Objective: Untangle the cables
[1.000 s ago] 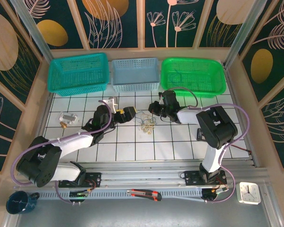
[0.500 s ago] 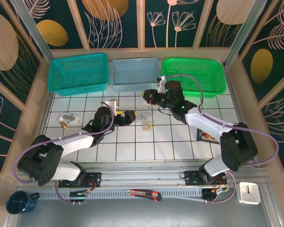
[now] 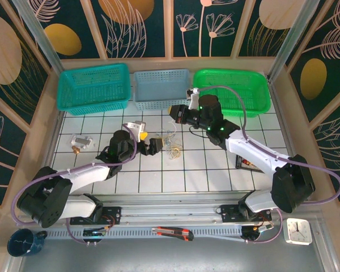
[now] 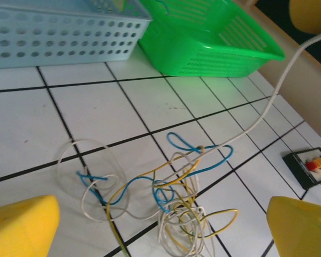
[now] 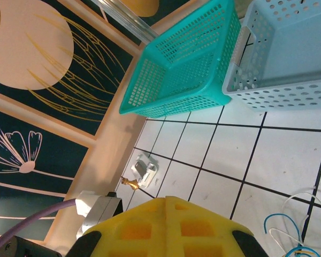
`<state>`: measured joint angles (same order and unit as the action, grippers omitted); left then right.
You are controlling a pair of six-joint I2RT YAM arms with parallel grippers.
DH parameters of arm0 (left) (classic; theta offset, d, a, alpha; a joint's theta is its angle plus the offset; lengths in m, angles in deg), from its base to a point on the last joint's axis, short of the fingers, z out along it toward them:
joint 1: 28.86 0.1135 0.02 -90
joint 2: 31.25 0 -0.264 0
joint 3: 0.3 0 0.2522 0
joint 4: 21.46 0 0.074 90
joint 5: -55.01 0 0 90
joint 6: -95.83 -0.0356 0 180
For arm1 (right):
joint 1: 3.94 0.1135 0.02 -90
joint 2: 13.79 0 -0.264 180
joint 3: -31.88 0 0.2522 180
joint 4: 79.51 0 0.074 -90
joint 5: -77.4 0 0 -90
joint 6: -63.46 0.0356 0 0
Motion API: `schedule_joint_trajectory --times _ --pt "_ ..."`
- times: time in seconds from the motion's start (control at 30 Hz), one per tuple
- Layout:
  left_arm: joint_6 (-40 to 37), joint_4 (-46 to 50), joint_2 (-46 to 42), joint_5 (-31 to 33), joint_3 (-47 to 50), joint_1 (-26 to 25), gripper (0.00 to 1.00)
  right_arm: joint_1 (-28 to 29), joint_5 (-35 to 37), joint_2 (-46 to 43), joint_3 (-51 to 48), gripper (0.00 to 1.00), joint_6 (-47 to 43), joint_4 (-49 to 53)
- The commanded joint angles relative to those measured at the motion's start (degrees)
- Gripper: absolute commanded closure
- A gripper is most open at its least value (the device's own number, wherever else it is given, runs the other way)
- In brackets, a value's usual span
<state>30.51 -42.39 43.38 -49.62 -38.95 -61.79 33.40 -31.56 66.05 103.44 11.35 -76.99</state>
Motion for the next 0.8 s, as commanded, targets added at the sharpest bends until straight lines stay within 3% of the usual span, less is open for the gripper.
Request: schedule_joint_trajectory --times 0.0,0.47,0.77 --pt "-2.2 -5.0 1.6 -5.4 -2.6 0.0 0.01 1.0 0.9 -0.8 1.3 1.00 -0.2 0.1" --pt "-3.4 -9.5 16.7 -4.8 -14.3 -5.3 0.03 3.3 -0.6 -3.2 6.1 1.00 2.0 -0.9" --pt "-0.1 -17.7 21.4 -3.9 -9.6 -5.5 0.27 3.2 -2.1 -6.0 13.5 1.00 4.6 -5.2"
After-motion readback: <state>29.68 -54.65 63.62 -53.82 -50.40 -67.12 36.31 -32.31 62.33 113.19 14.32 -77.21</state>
